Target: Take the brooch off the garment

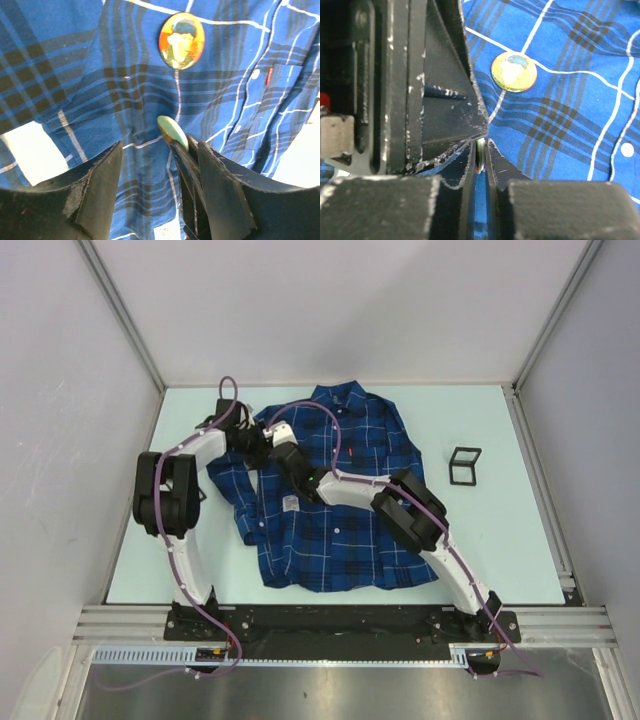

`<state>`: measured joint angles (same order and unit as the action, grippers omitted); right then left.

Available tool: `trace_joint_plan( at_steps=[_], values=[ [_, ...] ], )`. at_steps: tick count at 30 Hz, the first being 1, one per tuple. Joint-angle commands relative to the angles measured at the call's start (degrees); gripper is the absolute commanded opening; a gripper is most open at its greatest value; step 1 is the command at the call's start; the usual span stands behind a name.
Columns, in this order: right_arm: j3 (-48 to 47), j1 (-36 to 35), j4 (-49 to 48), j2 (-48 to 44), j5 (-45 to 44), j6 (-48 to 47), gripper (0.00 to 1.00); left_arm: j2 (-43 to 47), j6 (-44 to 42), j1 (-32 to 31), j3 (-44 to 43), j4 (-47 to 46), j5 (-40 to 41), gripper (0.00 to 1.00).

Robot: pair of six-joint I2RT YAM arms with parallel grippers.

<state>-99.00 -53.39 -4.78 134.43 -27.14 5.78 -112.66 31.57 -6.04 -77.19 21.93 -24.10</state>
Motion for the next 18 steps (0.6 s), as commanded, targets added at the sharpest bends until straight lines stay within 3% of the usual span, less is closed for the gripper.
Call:
trace_joint_plan(
  at_steps=[1,7,15,18],
  values=[
    [3.1,0.8,0.1,-1.3,8.4,0.8,0.15,0.4,1.5,0.0,0.6,-2.0,-4.2,0.66],
    [9.5,3.8,-7.1,-5.1,22.1,5.4,0.24,-0.5,1.4,-0.3,1.3,-2.3,-5.2,0.57],
    [13.0,6.8,-11.7,-6.5,31.3,11.3,0.23,-1.1,0.9,-0.5,1.3,-2.2,-4.5,0.44],
    [14.4,7.6,-14.3,-6.8,33.1,12.6,0.21,-1.6,0.6,-0.8,1.1,-2.1,-4.8,0.5]
  ],
)
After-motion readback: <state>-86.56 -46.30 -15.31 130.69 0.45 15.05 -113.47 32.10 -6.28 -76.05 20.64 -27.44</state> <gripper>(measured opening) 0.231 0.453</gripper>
